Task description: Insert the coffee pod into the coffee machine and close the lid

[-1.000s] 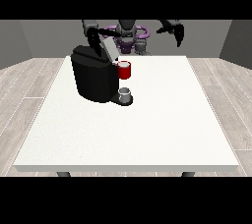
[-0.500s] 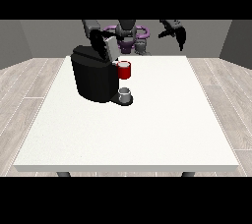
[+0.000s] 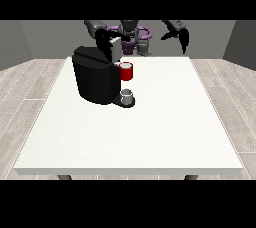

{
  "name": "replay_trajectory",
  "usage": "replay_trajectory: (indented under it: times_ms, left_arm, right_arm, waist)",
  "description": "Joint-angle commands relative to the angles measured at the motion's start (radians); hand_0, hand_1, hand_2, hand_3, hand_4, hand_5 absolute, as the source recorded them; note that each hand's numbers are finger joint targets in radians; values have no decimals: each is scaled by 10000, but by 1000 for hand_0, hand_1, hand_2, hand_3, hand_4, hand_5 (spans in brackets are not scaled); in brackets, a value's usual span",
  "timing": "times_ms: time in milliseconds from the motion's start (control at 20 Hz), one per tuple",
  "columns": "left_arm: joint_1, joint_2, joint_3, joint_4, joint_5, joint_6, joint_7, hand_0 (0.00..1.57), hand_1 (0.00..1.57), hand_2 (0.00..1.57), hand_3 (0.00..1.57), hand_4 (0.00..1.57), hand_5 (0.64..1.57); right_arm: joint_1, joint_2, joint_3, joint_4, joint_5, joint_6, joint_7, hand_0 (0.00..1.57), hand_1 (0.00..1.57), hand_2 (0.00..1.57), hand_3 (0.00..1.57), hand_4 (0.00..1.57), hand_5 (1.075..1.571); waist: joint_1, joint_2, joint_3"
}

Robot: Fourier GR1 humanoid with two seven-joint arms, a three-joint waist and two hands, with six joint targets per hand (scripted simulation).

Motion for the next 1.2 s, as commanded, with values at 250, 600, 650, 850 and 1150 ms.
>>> replay_trajectory:
  times_ms: [250, 600, 650, 850, 1150]
  left_arm:
    - [-625, -81, -313, 167, -175, -32, 2, 0, 0, 0, 0, 383, 1571]
    - [-877, -233, -625, 5, 29, -434, 115, 0, 0, 0, 0, 386, 1571]
    - [-989, -17, -388, -54, 168, -507, 11, 0, 0, 0, 0, 379, 1571]
    - [-1169, -329, -617, 73, -71, -213, -50, 0, 0, 0, 0, 398, 1571]
    - [-1821, -354, -841, 130, 11, -549, -51, 0, 0, 0, 0, 429, 1571]
  right_arm:
    - [-1512, 340, 956, -488, 805, -41, -33, 0, 0, 0, 0, 82, 1571]
    - [-1929, -83, 708, -780, 1054, -410, 581, 0, 0, 0, 0, 160, 1571]
    - [-1720, -172, 643, -938, 931, -231, 673, 0, 0, 0, 0, 96, 1571]
    - [-1922, -506, 696, -1555, 1052, -61, 1142, 0, 0, 0, 0, 87, 1571]
    - [-2188, -986, 644, -2408, 1370, -240, 2277, 0, 0, 0, 0, 0, 1571]
  waist:
    - [1039, 434, -125]
    - [1970, 644, -118]
    - [1970, 608, -114]
    - [2277, 989, -111]
    - [3069, 1543, -110]
